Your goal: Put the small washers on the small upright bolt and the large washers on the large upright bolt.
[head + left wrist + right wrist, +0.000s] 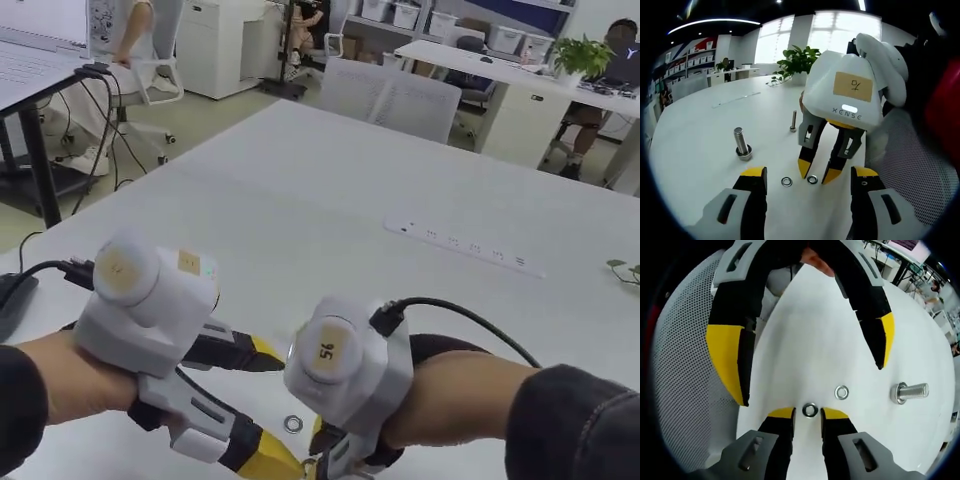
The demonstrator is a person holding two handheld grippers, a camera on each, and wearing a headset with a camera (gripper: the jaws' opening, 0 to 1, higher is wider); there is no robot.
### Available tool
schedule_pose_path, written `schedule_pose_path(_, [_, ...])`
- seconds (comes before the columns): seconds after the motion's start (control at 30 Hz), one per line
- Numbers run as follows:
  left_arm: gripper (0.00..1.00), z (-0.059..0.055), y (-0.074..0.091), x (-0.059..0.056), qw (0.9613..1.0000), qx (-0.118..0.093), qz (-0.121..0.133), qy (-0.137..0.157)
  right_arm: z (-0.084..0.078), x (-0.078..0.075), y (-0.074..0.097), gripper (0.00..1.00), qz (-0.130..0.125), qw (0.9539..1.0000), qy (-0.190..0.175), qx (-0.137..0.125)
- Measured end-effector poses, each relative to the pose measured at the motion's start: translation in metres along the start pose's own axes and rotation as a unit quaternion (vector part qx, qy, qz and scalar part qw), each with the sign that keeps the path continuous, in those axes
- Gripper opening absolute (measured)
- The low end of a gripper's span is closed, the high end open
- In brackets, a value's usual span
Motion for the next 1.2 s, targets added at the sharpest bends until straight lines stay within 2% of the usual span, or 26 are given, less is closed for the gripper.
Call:
schedule_pose_path(0.3, [0.67, -0.0011, 0.0012, -0.0009, 1.0000, 0.000, 0.000, 0.001, 0.0014, 0.0076, -0.0012, 0.17, -0.006, 0.9993, 0.036, 0.004])
schedule_pose_path(0.5, [0.66, -0.0015, 0.0020, -0.0017, 1.0000, 0.000, -0.001, 0.001, -0.0013, 0.0041, -0.0008, 0.17, -0.001, 0.9999, 0.014, -0.010])
schedule_pose_path(1.2, [0.66, -0.0021, 0.0024, -0.0031, 1.0000, 0.001, 0.000, 0.002, -0.0036, 0.0008, 0.0008, 0.14, -0.001, 1.0000, -0.002, -0.008])
Point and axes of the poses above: the centre of the closed fingertips' face, and the gripper's own axes: y roughly backward along the fingers, x roughly to its left, z roughly out of its top, the point moved 10 cm from there along y, roughly backward along the fingers, and after that the axes turned 1 degree about y, right-handed, at the moved point
